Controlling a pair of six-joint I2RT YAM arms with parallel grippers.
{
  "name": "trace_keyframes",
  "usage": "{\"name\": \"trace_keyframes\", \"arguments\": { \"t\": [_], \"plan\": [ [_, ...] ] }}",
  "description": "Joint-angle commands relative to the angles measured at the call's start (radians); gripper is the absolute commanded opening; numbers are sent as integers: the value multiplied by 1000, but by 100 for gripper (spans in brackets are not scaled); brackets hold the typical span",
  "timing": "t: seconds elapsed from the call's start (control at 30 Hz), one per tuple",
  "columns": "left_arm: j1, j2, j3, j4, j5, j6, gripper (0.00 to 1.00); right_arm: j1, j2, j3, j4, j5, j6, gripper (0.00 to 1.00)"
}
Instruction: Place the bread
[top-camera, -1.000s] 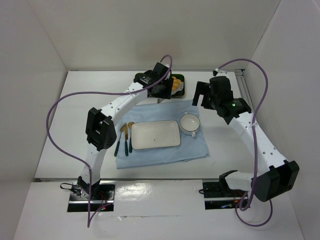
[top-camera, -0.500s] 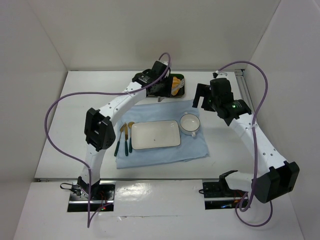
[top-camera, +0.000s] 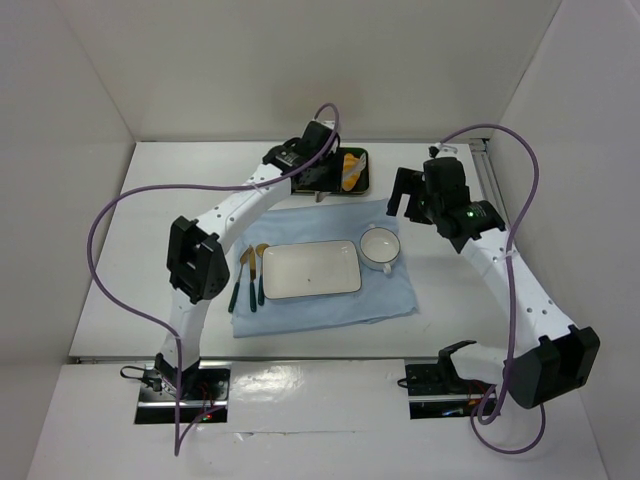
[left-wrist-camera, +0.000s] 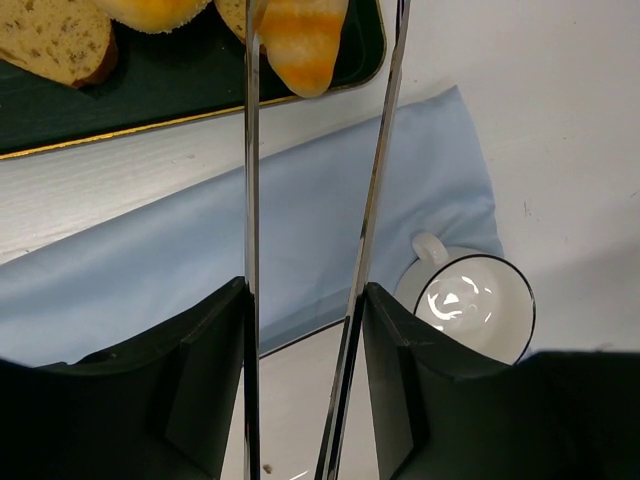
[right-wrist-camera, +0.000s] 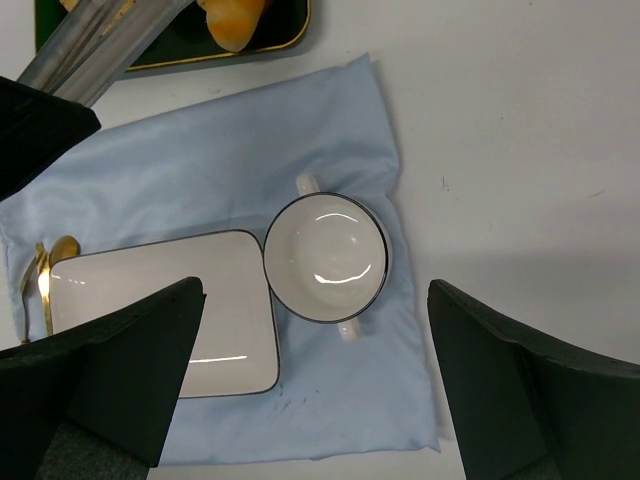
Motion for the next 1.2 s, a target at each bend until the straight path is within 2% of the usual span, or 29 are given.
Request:
{"name": "trace_keyframes", "arguments": {
  "t": [0.0, 0.4, 0.67, 0.77, 1.07, 1.17],
  "plan": [
    [0, 32, 11, 42, -28, -5, 59, -11, -41, -3, 4, 1, 8, 100],
    [0, 93, 16, 33, -19, -25, 61, -20, -59, -13, -6, -9, 8, 100],
    [0, 84, -20, 11, -9, -25, 41, -29, -69, -42, -6, -38, 28, 100],
    [0, 93, -20, -9, 0, -25, 40, -40, -78, -51, -6, -61, 28, 100],
    [0, -31, -124, 43, 9, -44, 59, -49, -87, -82, 4, -84, 48, 100],
    [0, -56, -124, 43, 9, -44, 60, -58, -87, -82, 23, -106, 59, 100]
  ]
}}
